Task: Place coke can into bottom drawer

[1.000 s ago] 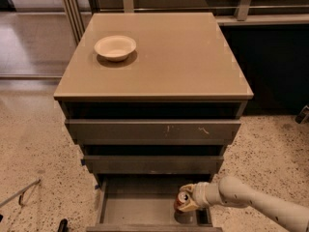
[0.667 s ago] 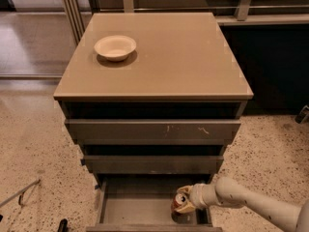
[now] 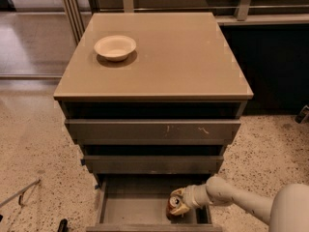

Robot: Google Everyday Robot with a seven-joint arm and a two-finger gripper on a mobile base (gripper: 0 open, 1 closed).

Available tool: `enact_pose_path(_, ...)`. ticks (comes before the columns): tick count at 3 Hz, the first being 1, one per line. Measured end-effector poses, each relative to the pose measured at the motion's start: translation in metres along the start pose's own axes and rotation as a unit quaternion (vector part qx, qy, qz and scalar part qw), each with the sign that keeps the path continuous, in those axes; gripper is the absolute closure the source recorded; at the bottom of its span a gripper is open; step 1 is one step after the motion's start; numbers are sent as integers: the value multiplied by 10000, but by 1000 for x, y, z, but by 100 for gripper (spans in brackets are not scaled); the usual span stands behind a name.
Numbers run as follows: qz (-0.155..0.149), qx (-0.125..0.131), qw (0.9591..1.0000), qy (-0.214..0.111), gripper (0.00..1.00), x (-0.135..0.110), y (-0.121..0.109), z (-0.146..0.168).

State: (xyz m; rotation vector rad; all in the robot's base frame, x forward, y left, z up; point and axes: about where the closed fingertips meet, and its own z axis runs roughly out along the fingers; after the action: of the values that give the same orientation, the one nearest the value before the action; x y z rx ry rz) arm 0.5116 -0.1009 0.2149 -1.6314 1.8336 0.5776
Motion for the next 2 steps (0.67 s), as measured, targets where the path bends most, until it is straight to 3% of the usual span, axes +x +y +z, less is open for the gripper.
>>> enact_pose_path(2,-255,10,9997,15,100,3,-4,23)
